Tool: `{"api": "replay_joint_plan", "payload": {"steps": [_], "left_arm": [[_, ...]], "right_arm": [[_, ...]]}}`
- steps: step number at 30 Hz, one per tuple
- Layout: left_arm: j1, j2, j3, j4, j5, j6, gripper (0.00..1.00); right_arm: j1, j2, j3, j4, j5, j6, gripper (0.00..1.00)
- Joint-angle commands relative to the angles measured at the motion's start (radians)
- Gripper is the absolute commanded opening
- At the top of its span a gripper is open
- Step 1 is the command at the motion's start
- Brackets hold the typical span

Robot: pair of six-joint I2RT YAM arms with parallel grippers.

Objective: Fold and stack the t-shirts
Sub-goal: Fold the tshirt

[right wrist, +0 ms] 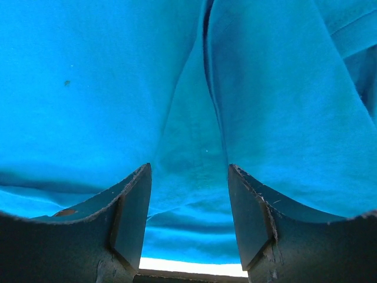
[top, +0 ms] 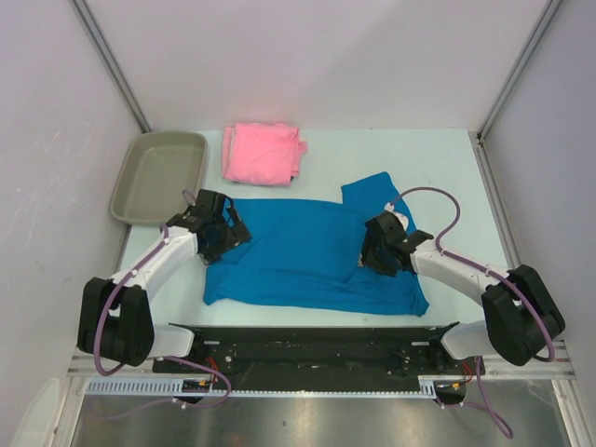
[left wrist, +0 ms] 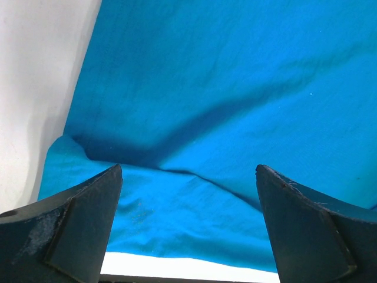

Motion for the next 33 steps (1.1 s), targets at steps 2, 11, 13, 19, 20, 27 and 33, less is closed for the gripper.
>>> {"api": "replay_joint_plan", "payload": {"steps": [2, 11, 13, 19, 20, 27, 33], "left_arm": [[-0.005, 0.003, -0.009, 0.023, 0.004, 0.008, 1.00], [-0.005, 0.008, -0.012, 0.023, 0.004, 0.002, 1.00], [-0.005, 0.008, -0.012, 0.020, 0.002, 0.003, 1.00], [-0.005, 0.006, -0.005, 0.013, -0.004, 0.008, 1.00], [-0.005, 0.006, -0.003, 0.012, -0.004, 0.008, 1.00], [-0.005, 0.011, -0.017, 0.026, 0.010, 0.005, 1.00], [-0.005, 0.015, -0.020, 0.029, 0.011, 0.002, 1.00]], "right_arm": [[0.013, -0.026, 0.033, -0.061, 0.055, -0.019, 0.59], [0.052, 0.012, 0.027, -0.043, 0.074, 0.003, 0.39], [0.052, 0.015, 0.027, -0.035, 0.069, 0.007, 0.31], [0.052, 0.024, 0.027, -0.047, 0.074, 0.003, 0.22], [0.052, 0.023, 0.027, -0.052, 0.078, 0.001, 0.27], [0.052, -0.026, 0.027, -0.107, 0.130, -0.009, 0.36], [0.055, -0.013, -0.005, -0.088, 0.124, 0.000, 0.35]]}}
